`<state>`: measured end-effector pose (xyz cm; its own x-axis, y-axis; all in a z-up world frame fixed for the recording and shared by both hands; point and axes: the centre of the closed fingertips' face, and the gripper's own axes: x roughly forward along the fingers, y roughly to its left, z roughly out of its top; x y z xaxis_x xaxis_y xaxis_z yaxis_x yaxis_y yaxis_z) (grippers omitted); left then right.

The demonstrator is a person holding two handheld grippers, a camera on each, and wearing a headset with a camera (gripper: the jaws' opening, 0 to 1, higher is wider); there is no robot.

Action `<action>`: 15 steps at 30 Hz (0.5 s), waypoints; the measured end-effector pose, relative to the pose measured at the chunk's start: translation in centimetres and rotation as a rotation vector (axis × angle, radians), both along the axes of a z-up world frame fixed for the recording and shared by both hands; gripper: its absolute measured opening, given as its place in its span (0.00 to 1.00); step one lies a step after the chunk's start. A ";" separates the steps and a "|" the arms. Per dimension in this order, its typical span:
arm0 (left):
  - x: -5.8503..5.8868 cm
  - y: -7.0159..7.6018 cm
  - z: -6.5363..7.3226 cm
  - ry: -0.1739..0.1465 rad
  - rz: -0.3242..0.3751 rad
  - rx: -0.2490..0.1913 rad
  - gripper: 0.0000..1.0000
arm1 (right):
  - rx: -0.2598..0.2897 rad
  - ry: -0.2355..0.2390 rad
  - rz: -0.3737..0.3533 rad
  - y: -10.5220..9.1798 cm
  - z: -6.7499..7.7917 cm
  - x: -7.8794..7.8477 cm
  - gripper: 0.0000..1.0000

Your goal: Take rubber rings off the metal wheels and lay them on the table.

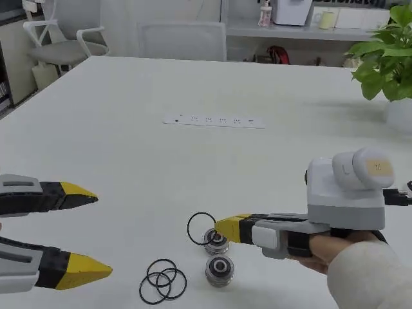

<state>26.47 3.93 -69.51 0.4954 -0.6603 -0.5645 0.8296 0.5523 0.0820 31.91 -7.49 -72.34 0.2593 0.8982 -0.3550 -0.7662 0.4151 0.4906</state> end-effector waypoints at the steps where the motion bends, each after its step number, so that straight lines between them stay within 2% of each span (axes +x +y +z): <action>1: -0.1 0.3 -0.2 0.006 0.010 -0.001 0.65 | -0.002 0.003 0.009 0.2 -0.1 -0.2 0.00; 6: -0.8 0.9 -0.7 0.022 0.033 -0.016 0.66 | -0.029 0.034 0.045 0.8 -1.3 -1.0 0.00; 15: -1.1 0.5 -1.5 0.030 0.036 -0.039 0.67 | -0.083 0.071 0.097 1.7 -3.2 -2.2 0.00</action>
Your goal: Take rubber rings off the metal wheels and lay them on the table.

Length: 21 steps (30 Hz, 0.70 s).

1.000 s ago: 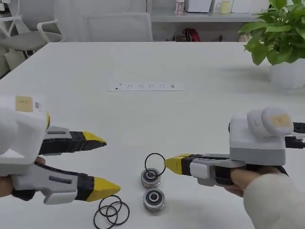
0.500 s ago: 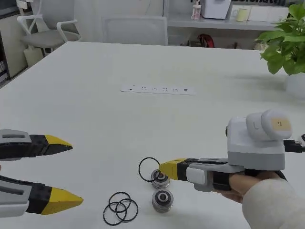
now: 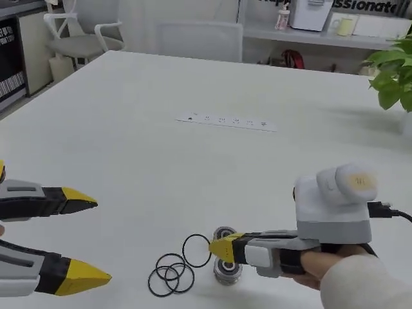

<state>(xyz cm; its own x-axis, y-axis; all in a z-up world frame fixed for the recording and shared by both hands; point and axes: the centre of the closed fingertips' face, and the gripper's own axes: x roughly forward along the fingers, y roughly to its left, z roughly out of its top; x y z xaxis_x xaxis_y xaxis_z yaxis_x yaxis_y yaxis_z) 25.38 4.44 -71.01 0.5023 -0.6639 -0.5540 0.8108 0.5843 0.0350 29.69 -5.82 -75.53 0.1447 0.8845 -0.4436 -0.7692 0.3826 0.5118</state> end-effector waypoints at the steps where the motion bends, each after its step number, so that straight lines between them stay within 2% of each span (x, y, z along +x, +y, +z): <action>1: 0.0 0.0 -0.1 0.001 -0.002 0.002 0.67 | -0.003 0.003 0.000 0.0 -0.1 0.0 0.00; 5: -0.2 -0.4 -0.5 0.007 -0.014 -0.006 0.67 | -0.023 0.011 0.017 0.4 -0.9 -0.8 0.00; 8: -0.3 -0.5 -0.8 0.010 -0.025 0.004 0.67 | -0.047 0.022 0.036 0.9 -1.8 -1.3 0.00; 18: -0.8 -0.9 -1.3 0.031 -0.055 -0.003 0.67 | -0.096 0.039 0.066 1.8 -3.3 -1.7 0.00; 21: -0.9 -0.9 -1.4 0.034 -0.063 0.000 0.67 | -0.128 0.035 0.068 1.5 -3.9 -1.7 0.00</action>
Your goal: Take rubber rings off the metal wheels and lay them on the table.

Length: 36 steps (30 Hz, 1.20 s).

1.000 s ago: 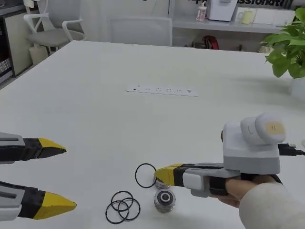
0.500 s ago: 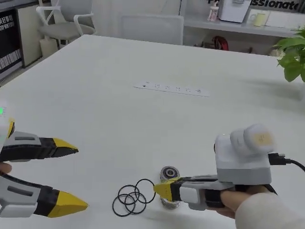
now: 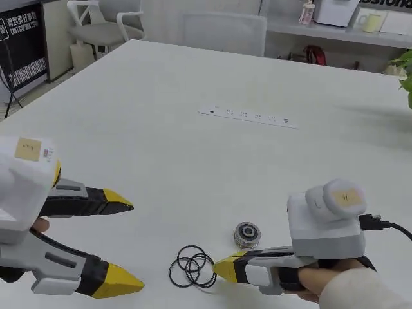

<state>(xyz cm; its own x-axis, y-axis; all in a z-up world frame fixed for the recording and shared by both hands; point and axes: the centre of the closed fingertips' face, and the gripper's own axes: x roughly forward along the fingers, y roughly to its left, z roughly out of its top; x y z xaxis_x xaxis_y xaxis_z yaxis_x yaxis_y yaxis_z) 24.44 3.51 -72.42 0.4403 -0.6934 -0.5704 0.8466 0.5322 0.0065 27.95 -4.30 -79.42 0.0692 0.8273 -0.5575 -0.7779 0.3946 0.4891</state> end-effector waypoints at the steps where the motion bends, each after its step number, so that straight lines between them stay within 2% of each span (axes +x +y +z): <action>1: 0.0 0.0 0.0 0.001 -0.001 0.000 0.67 | -0.004 0.000 -0.003 -0.1 -0.1 0.0 0.00; 16: 0.1 0.1 0.2 0.001 0.004 -0.016 0.67 | -0.046 0.002 -0.010 -1.0 -0.7 -0.2 0.00; 20: 0.2 0.1 0.2 -0.001 0.008 -0.016 0.67 | -0.057 0.006 -0.012 -1.4 -0.9 -0.4 0.05; 27: 0.0 -0.1 0.2 -0.003 0.000 -0.016 0.67 | -0.055 -0.001 -0.020 -2.0 -0.4 -0.8 0.07; 32: -0.2 -0.3 0.3 -0.002 -0.003 -0.024 0.68 | -0.027 -0.033 -0.002 -2.1 0.9 -1.2 0.13; 36: -0.4 -0.5 0.4 -0.001 -0.013 -0.033 0.68 | -0.015 -0.107 -0.011 -2.4 2.4 -0.9 0.20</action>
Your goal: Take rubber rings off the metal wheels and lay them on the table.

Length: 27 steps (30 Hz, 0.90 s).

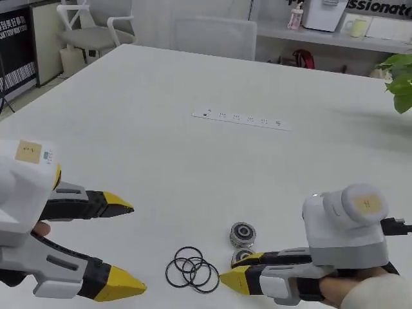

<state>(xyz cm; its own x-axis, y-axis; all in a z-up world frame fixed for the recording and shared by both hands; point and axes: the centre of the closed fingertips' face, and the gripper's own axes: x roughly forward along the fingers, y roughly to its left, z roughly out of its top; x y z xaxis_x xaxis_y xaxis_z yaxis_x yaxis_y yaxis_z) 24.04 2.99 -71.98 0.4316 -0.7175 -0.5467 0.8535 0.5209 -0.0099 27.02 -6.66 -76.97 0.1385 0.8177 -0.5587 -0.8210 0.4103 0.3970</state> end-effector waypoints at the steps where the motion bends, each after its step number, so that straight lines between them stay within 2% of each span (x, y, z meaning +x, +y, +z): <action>1: -0.1 -0.1 0.0 0.001 -0.003 -0.001 0.68 | 0.005 -0.014 -0.006 0.0 0.3 0.1 0.22; 8: -0.6 -0.5 0.0 0.013 -0.024 -0.015 0.70 | 0.022 -0.078 -0.033 -0.9 2.2 -0.1 0.37; 13: -0.3 -0.1 0.1 0.044 0.008 -0.057 0.71 | 0.024 -0.101 -0.047 -1.9 3.0 -0.6 0.48; 16: -0.2 0.3 0.1 0.044 0.019 -0.067 0.73 | 0.027 -0.118 -0.072 -2.8 3.4 -0.9 0.54; 20: -0.3 0.5 0.1 0.041 0.001 -0.074 0.76 | 0.044 -0.136 -0.109 -3.7 4.0 -1.0 0.60; 23: -0.4 0.6 0.1 0.042 -0.016 -0.071 0.79 | 0.028 -0.146 -0.131 -4.2 4.0 -1.2 0.66; 27: -0.4 1.5 0.7 0.029 -0.026 -0.081 0.84 | 0.017 -0.157 -0.156 -5.0 3.8 -2.0 0.73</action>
<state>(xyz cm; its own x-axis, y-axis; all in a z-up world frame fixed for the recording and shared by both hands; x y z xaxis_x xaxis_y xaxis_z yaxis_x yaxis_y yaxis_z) 23.67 4.47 -71.32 0.3970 -0.7706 -0.4986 0.8657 0.4949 -0.0756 25.01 -11.66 -73.13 0.3483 0.7888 -0.5065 -0.8006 0.5313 0.2770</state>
